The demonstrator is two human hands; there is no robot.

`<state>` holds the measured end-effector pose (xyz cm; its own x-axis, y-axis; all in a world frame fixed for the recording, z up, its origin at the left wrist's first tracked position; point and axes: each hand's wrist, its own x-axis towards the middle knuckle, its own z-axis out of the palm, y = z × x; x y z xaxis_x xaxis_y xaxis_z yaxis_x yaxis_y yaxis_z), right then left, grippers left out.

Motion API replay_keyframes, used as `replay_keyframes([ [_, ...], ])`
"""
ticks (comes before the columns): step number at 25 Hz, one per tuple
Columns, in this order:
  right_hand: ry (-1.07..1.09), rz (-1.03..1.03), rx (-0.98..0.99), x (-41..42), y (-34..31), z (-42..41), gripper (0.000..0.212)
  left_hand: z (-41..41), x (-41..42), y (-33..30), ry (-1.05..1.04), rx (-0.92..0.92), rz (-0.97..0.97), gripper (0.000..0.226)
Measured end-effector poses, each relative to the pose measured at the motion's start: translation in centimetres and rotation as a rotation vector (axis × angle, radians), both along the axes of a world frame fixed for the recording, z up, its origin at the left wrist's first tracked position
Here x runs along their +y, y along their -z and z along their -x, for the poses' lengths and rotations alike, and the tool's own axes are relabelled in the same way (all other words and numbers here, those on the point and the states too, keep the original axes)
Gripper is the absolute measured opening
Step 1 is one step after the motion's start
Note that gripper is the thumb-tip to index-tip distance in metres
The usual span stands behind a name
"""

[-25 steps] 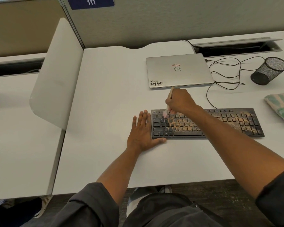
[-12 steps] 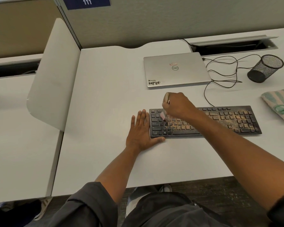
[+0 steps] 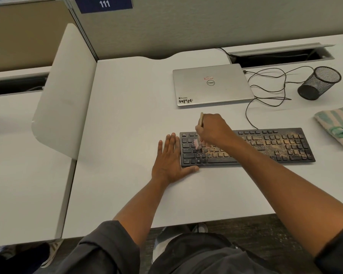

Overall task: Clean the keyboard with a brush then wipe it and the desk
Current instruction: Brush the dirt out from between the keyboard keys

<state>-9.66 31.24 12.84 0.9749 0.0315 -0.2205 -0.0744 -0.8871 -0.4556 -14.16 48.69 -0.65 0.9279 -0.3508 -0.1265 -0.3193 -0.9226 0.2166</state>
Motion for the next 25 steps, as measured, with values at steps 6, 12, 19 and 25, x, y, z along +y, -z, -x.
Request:
replay_keyframes([
  [6,-0.093,0.096,0.101,0.0,-0.5,0.6,0.022,0.0,0.0,0.1,-0.001,-0.008,0.012,0.131],
  [12,-0.093,0.055,0.039,0.3,-0.1,1.5,0.021,-0.1,0.0,0.3,-0.005,-0.007,0.024,0.131],
  [19,0.022,-0.048,-0.031,-1.1,0.6,2.6,0.022,-0.1,0.0,0.2,-0.005,-0.007,0.029,0.132],
  [25,-0.025,0.069,0.068,-0.9,1.0,3.9,0.030,-0.1,0.0,0.3,-0.006,-0.007,0.019,0.133],
])
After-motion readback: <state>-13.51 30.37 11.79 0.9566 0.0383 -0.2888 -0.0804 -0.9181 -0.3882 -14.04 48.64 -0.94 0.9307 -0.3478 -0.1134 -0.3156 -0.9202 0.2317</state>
